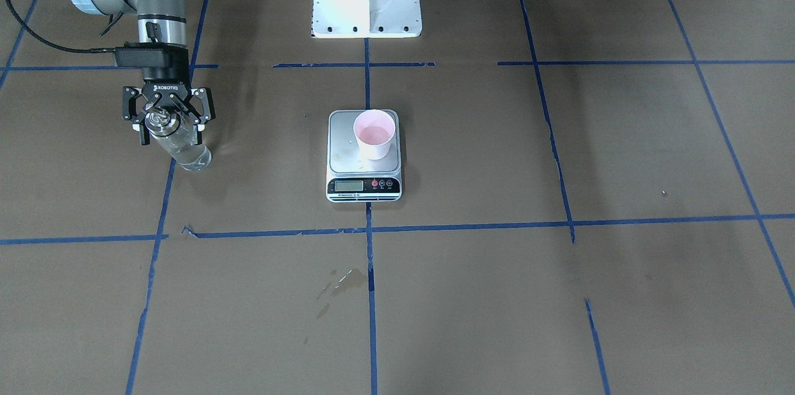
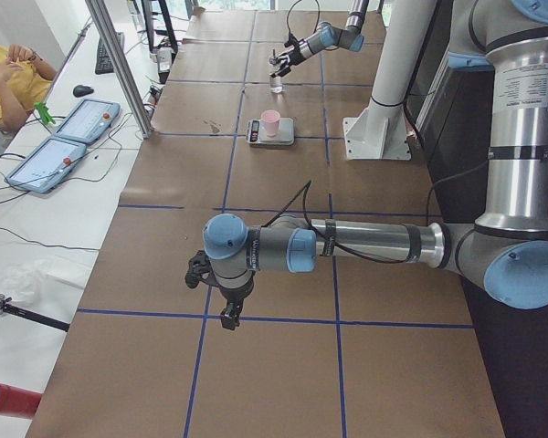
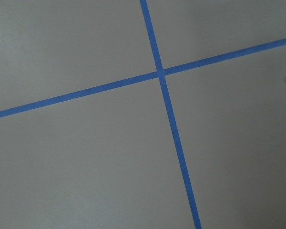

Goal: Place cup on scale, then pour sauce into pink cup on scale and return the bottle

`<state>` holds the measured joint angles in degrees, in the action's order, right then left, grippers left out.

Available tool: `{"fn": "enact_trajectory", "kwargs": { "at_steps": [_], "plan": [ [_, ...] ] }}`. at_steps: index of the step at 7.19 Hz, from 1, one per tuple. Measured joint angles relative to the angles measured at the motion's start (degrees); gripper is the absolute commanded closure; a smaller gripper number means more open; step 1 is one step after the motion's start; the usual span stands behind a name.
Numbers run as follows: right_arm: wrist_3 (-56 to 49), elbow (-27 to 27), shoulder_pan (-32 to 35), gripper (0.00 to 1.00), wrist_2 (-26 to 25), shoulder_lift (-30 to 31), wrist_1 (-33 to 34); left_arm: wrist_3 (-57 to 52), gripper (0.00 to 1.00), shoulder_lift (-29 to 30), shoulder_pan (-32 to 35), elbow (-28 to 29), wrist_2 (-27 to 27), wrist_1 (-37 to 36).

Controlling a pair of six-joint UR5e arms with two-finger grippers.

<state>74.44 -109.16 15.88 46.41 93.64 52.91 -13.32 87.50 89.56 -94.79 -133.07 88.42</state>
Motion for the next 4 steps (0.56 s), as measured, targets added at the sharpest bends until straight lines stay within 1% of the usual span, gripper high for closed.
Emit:
{"fn": "enact_trajectory", "kwargs": {
  "at_steps": [4],
  "plan": [
    [0.0,-0.2,-0.1,0.00,0.0,-0.1,-0.3,0.0,0.00,0.0,0.0,-0.1,0.0,0.0]
  ]
}}
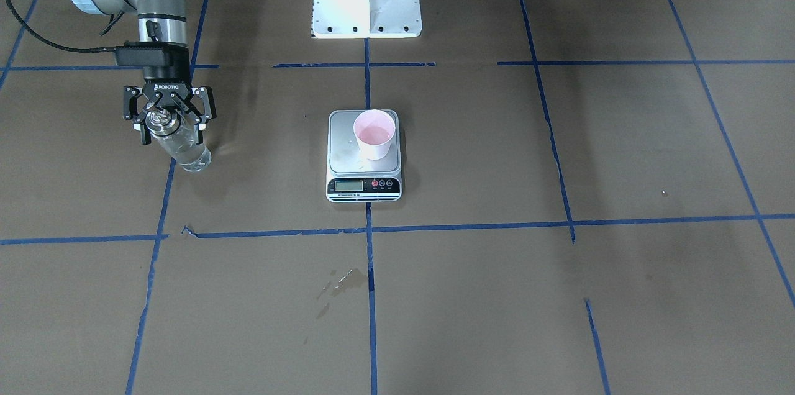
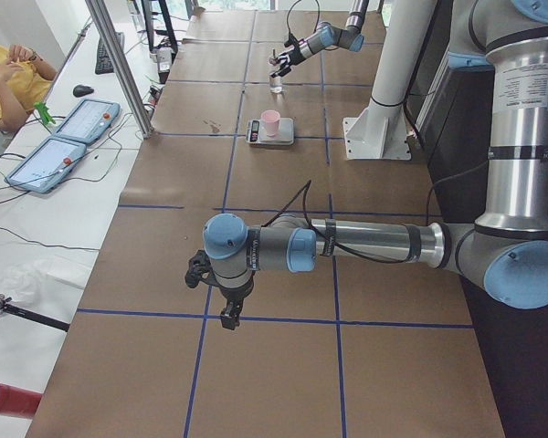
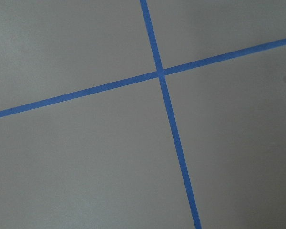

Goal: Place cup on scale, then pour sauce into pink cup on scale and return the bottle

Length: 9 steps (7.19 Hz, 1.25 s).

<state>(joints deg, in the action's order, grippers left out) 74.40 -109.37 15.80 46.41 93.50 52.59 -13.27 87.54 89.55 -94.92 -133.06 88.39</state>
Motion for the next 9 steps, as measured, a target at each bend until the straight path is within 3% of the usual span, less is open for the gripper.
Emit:
{"fn": "enact_trajectory", "kwargs": {
  "at_steps": [6,9],
  "plan": [
    [0.4,-0.3,-1.5,0.00,-0.2,0.6,-0.6,-0.1,0.00,0.0,0.0,0.0,0.0,0.0],
    [0.6,-0.4,-4.4,0.00,-1.1,4.3,-4.6,0.0,0.00,0.0,0.0,-0.1,0.0,0.0]
  ]
}}
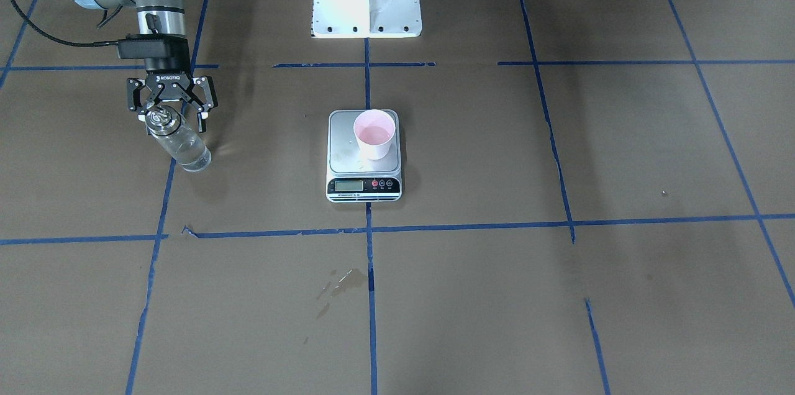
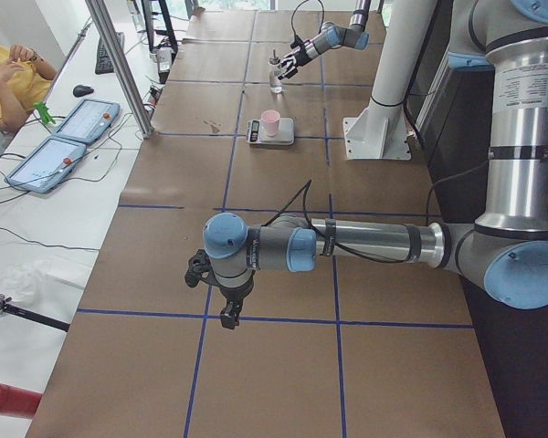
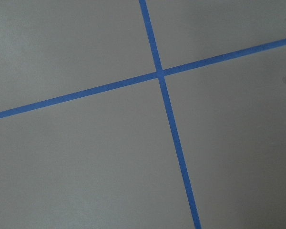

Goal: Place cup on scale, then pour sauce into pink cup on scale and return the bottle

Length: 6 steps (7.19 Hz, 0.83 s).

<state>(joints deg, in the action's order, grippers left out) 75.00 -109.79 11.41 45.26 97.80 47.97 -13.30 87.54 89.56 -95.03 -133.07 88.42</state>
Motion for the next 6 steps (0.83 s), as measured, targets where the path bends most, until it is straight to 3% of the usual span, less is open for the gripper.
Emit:
{"fn": "enact_trajectory", "kwargs": {
  "at_steps": [3,5,6],
  "plan": [
    [1.6,-0.1,-5.0,0.00,-3.4,3.2,-2.4,0.0,0.00,0.0,0.0,-0.1,0.0,0.0],
    [1.0,-1.6,-5.3,0.00,-1.1,8.3,-4.4,0.0,0.00,0.1,0.0,-0.1,0.0,0.0],
    [-0.9,-2.6,-3.5,0.00,2.6,10.9,-5.4,0.0,0.00,0.1,0.0,-0.1,0.0,0.0]
  ]
}}
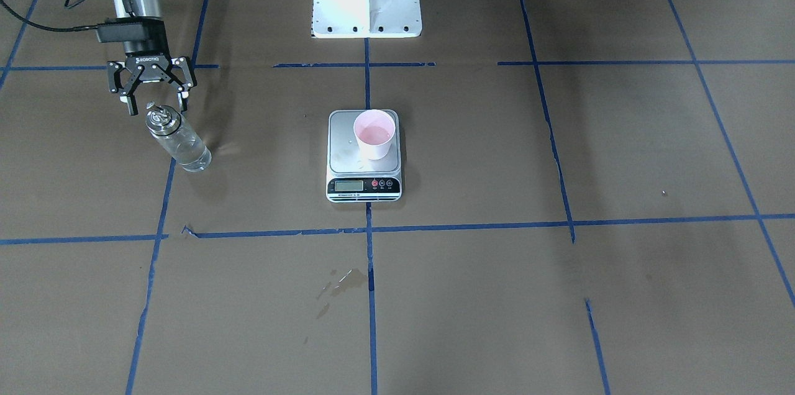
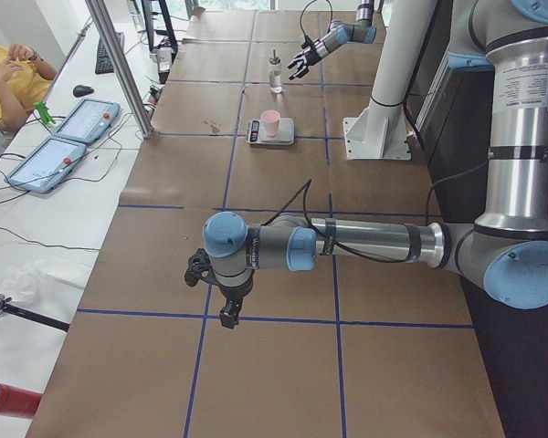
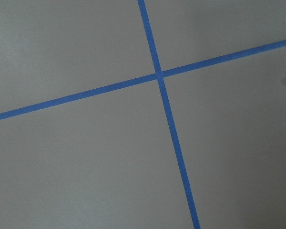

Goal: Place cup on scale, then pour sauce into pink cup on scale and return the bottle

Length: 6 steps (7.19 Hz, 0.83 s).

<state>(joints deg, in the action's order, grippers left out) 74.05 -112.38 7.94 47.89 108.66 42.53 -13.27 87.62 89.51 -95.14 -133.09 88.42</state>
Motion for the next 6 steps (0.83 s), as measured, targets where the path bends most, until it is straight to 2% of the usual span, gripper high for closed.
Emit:
{"fn": "enact_trajectory", "kwargs": {
  "at_steps": [2,3,4,6],
  "plan": [
    [-7.9,-0.2,10.1,0.00,11.5,1.6,-2.8,0.0,0.00,0.0,0.0,0.0,0.0,0.0],
    [-12.9,0.0,17.1,0.00,19.4,1.7,-3.6,0.0,0.00,0.0,0.0,0.0,0.0,0.0],
    [-19.1,0.2,25.5,0.00,28.7,1.7,-4.0,0.0,0.00,0.0,0.0,0.0,0.0,0.0],
    [-34.7,2.7,46.2,0.00,51.3,0.8,-3.3,0.0,0.00,0.1,0.0,0.0,0.0,0.0]
  ]
}}
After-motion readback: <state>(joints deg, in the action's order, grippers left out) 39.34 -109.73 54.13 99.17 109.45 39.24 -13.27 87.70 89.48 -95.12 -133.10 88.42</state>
